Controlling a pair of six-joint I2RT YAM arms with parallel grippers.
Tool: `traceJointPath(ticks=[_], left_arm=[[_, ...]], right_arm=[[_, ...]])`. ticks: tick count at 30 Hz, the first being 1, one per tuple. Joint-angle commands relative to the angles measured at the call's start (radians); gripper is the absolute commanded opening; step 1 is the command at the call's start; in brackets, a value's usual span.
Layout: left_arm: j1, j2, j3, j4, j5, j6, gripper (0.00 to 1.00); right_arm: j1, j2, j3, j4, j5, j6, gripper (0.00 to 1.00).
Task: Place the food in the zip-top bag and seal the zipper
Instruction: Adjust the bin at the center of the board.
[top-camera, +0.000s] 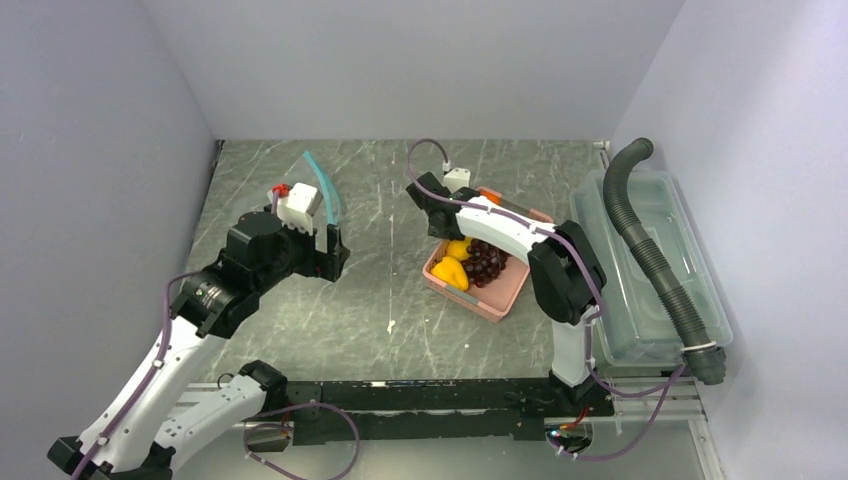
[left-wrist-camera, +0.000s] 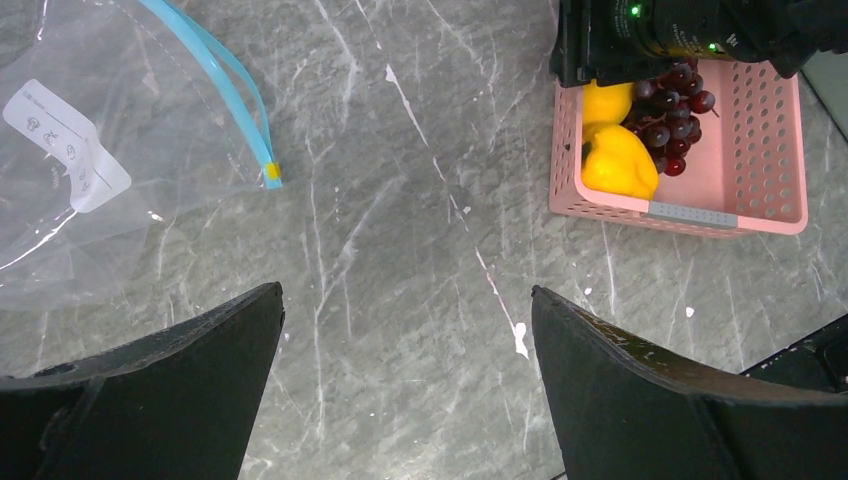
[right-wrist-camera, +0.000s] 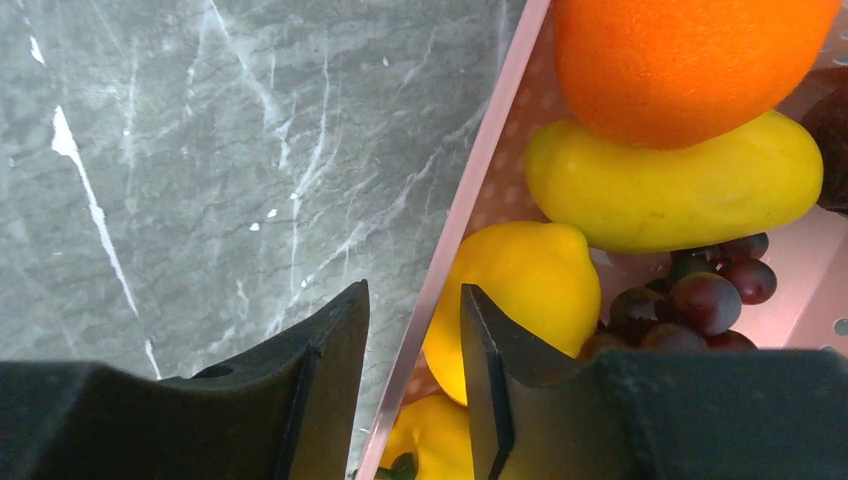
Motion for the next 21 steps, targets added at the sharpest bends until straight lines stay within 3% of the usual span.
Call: traceJointPath(ticks=[1, 8, 17, 21], left_arm=[[-0.001, 0.011, 0.019, 0.010, 0.009, -0.016, 0.99], [-0.001, 0.024, 0.020, 0.007, 0.008, -0.015, 0.99], [-0.002, 0.027, 0.019, 0.008, -0.002, -0.014, 0.99], [-0.001, 0.032, 0.019, 0.007, -0.004, -0.015, 0.99]], right_arm=[[-0.005, 0.007, 0.033, 0.017, -0.002, 0.007, 0.40], [-0.006, -0.013, 0.003, 0.033, -0.006, -0.012, 0.29], [-0.004, -0.084, -0.072, 0.052, -0.021, -0.065, 0.01], [-0.002, -0.142, -0.135, 0.078, -0.039, -0.092, 0.00]])
